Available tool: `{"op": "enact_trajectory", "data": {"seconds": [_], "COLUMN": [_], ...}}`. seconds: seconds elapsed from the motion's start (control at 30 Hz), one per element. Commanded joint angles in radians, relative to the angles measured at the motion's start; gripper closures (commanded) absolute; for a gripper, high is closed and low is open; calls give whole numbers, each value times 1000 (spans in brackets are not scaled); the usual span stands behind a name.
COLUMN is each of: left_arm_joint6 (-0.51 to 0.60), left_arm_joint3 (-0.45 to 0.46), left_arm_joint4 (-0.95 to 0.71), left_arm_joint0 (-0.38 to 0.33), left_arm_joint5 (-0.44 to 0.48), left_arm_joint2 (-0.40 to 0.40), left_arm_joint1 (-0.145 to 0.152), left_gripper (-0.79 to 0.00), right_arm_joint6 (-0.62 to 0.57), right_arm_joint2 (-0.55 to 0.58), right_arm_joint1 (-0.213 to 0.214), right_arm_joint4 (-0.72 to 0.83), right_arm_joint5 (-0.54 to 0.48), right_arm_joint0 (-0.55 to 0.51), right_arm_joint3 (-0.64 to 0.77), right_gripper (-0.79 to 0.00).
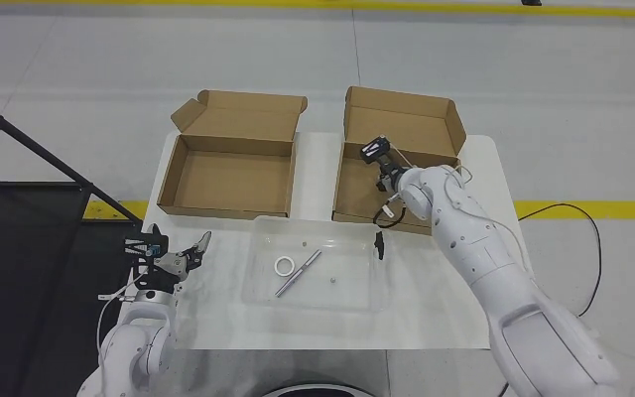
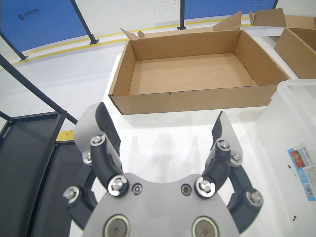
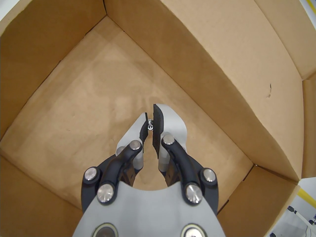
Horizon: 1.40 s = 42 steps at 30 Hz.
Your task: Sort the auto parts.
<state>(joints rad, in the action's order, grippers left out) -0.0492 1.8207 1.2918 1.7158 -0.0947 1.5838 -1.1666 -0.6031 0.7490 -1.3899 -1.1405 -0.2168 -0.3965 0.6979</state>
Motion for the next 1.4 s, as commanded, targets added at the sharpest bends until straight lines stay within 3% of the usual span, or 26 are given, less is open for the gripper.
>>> {"op": "enact_trajectory", "data": {"seconds": [0.0,0.23,0.37,0.5,0.67,0.83,0.97,1.03,1.37], "left_arm_joint6": [0,0,0,0,0,0,0,0,0], "left_arm_joint3": [0,0,0,0,0,0,0,0,0], "left_arm_joint4": [0,0,0,0,0,0,0,0,0], "left_arm_joint0": [0,0,0,0,0,0,0,0,0], "left_arm_joint5": [0,0,0,0,0,0,0,0,0], "left_arm_joint2": [0,0,0,0,0,0,0,0,0], "left_arm_joint1": [0,0,0,0,0,0,0,0,0], "left_gripper": [-785,-785,-785,-785,-785,-785,-785,-785,-785], "right_arm_joint6": [2,0,0,-32,-114,-183,-284,-356,-356], "right_arm_joint2": [-2,9,43,115,249,350,359,335,335], "right_arm_joint1": [-6,-12,6,48,111,153,169,173,173], "right_arm_joint4": [3,-4,-28,-71,-87,-30,73,132,132], "right_arm_joint5": [-6,0,7,-11,-102,-243,-405,-478,-478], "right_arm_joint0": [6,17,9,-43,-198,-376,-442,-447,-447], "right_arm_joint3": [-15,-22,57,239,582,900,1038,1075,1075], "right_gripper": [-265,-342,-397,-573,-720,-782,-785,-785,-785]}}
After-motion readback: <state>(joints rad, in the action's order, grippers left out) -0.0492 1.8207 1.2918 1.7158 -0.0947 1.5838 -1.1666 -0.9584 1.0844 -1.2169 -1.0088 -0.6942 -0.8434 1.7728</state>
